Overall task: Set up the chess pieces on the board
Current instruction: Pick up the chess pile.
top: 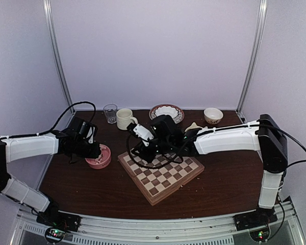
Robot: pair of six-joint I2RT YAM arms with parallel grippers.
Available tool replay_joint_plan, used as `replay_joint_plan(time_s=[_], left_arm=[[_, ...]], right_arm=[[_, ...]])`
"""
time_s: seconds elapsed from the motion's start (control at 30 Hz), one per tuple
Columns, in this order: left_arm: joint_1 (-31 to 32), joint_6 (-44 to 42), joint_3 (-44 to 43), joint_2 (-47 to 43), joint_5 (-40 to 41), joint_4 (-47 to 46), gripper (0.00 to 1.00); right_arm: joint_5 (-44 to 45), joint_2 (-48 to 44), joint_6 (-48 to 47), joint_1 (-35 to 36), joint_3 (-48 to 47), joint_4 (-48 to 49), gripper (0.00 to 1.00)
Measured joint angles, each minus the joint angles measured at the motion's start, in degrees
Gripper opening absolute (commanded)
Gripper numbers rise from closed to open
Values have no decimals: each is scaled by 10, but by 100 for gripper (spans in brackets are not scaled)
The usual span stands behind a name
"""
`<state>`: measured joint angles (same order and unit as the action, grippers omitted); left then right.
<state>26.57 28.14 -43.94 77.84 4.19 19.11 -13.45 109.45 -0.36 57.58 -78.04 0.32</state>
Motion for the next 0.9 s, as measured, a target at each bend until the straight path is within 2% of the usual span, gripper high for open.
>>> replay_joint_plan(time_s=[0.17, 0.57, 0.8, 0.9], left_arm=[[0, -11, 13, -14, -23, -13, 2], [4, -23, 60, -94, -110, -59, 3], [19, -26, 69, -110, -191, -107, 3], [32, -28, 69, -109, -228, -129, 3]], right_arm=[[-23, 34, -31, 16, -42, -9, 29], [-72, 76, -85, 23, -77, 0, 30], [-70, 2, -93, 23, 31, 43, 32], [-61, -61, -87, 23, 93, 62, 37]])
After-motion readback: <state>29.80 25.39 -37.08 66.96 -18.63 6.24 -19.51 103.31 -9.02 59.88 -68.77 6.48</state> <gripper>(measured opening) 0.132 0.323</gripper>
